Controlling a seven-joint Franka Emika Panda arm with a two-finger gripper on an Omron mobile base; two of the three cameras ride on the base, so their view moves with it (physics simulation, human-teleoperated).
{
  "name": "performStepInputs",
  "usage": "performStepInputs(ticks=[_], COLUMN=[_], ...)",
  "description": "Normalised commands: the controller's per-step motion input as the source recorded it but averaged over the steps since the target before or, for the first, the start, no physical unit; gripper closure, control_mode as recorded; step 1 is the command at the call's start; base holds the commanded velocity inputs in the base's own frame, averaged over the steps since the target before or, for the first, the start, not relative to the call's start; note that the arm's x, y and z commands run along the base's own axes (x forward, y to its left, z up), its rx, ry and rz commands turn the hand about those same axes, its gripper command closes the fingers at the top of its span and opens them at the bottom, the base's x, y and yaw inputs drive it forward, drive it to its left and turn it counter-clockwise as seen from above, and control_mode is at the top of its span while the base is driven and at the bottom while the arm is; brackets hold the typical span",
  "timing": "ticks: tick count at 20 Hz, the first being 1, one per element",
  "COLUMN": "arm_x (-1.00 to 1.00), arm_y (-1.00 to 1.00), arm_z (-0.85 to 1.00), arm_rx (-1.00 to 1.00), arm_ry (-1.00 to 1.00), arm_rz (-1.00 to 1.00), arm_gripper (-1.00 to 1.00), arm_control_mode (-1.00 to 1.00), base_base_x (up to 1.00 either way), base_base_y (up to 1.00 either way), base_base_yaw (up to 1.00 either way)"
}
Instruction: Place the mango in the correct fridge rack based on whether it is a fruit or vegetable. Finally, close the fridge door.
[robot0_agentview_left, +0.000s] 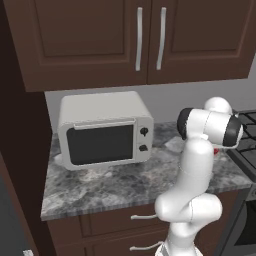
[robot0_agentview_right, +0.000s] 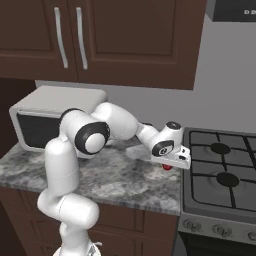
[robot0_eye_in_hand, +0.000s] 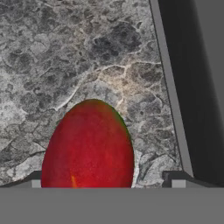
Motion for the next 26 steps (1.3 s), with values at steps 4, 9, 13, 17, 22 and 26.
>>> performStepInputs(ticks=[4,9,13,17,22,26], arm_x=[0.00,0.00,0.08,0.08,-0.31,-0.98], arm_y=[0.08,0.09,0.07,0.00,0.13,0.30], arm_z=[-0.49,-0.42,-0.15,-0.07,0.08,0.75], arm_rx=[0.00,0.00,0.00,0.00,0.00,-0.06], arm_ry=[-0.04,-0.06,-0.08,-0.06,-0.04,-0.12], arm_rz=[0.00,0.00,0.00,0.00,0.01,0.07], arm_gripper=[-1.00,1.00,1.00,1.00,1.00,1.00], arm_control_mode=[-1.00,-1.00,-1.00,-1.00,-1.00,-1.00], base_base_x=[0.00,0.00,0.00,0.00,0.00,0.00], base_base_y=[0.00,0.00,0.00,0.00,0.00,0.00], base_base_yaw=[0.00,0.00,0.00,0.00,0.00,0.00])
